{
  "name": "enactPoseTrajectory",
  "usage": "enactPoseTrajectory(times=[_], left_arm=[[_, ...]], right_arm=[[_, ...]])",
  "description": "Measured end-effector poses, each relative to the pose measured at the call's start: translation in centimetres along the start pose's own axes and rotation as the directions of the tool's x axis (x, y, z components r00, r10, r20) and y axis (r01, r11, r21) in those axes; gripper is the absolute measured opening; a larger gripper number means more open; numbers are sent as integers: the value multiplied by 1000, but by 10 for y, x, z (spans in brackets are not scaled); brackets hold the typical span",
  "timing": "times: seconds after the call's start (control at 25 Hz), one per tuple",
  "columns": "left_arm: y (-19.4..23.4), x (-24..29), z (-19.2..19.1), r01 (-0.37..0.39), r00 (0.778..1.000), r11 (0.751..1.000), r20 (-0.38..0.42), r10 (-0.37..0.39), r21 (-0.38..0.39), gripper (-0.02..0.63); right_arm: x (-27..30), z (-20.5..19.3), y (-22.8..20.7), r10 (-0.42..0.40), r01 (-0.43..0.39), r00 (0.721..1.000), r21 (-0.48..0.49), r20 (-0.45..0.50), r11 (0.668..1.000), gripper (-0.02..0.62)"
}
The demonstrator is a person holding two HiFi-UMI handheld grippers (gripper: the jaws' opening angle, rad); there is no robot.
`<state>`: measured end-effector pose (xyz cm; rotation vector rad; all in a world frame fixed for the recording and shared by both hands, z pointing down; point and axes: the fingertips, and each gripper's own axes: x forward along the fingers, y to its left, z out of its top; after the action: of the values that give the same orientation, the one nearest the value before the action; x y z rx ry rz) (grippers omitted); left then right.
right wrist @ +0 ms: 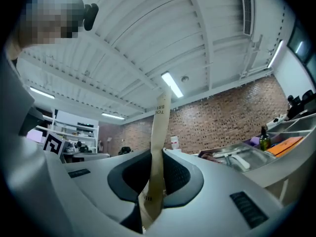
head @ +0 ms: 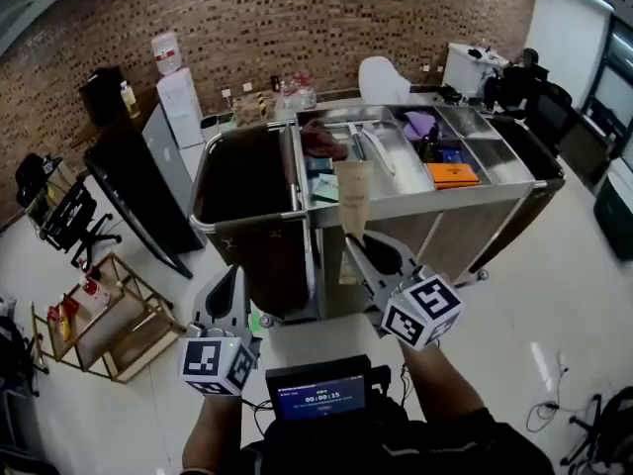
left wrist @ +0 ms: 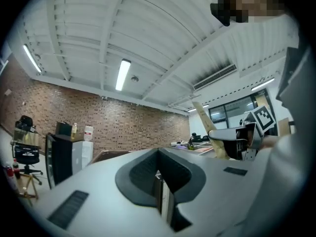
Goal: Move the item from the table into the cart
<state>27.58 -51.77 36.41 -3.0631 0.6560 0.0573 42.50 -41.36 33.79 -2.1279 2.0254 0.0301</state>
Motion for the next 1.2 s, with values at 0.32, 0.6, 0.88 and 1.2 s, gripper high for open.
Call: enactPoseTrajectory(times=[0.32, 0.6, 0.88, 1.2], left_arm=[[-142, 151, 5, 239, 971, 971, 26, -239, 2, 5], [-168, 228, 14, 396, 918, 917, 48, -395, -34, 5], [-192, 297, 17, 484, 875, 872, 35, -482, -79, 5], [-318, 372, 29, 540, 842, 841, 11, -540, -34, 5]], right_arm=[[-77, 34, -174, -205, 205, 979, -22, 20, 978, 38], [-77, 49, -239, -340, 341, 940, -34, 16, 940, 38], [-72, 55, -292, -440, 441, 898, -38, 21, 897, 38], [-143, 93, -406, -476, 474, 879, -59, -25, 879, 38]])
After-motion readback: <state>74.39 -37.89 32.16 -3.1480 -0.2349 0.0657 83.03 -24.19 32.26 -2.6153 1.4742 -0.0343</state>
